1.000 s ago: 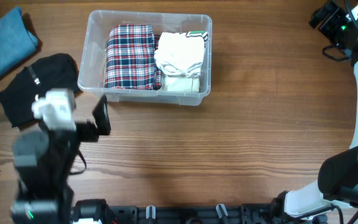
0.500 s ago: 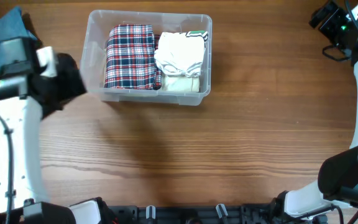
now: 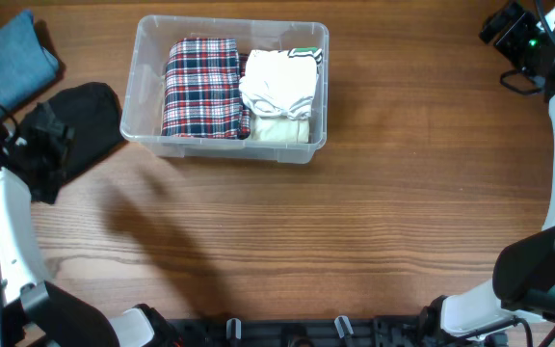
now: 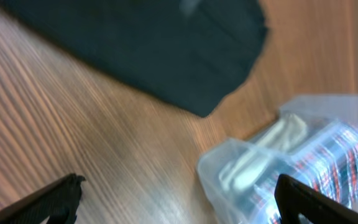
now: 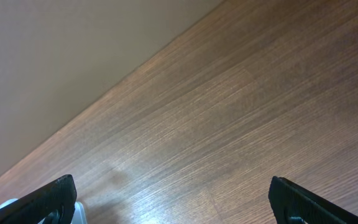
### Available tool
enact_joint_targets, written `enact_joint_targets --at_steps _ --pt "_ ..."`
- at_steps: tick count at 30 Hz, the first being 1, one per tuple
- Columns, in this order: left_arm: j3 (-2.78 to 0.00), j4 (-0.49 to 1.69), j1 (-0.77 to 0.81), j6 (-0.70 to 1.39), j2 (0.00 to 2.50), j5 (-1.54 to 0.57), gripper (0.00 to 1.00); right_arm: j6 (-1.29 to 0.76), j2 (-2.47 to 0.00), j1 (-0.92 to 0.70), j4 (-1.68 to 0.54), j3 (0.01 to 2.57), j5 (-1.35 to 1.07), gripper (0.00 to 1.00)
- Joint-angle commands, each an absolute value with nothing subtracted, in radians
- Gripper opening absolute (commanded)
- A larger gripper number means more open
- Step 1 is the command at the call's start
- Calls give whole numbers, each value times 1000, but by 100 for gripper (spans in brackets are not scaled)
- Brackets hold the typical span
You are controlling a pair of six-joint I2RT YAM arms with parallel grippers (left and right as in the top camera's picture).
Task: Pack container
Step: 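Reach the left gripper to the black garment and grasp it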
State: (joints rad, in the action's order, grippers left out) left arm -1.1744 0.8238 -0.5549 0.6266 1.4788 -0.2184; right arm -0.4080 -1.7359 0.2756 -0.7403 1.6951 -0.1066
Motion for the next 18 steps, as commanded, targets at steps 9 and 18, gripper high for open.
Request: enact_joint_targets --at_steps 9,18 --pt "-661 81 -561 985 1488 -219 100 -422 -1745 271 -739 1706 -97 100" --pt "-514 -163 -646 1037 1523 -155 100 -421 -1745 272 -738 1706 -97 100"
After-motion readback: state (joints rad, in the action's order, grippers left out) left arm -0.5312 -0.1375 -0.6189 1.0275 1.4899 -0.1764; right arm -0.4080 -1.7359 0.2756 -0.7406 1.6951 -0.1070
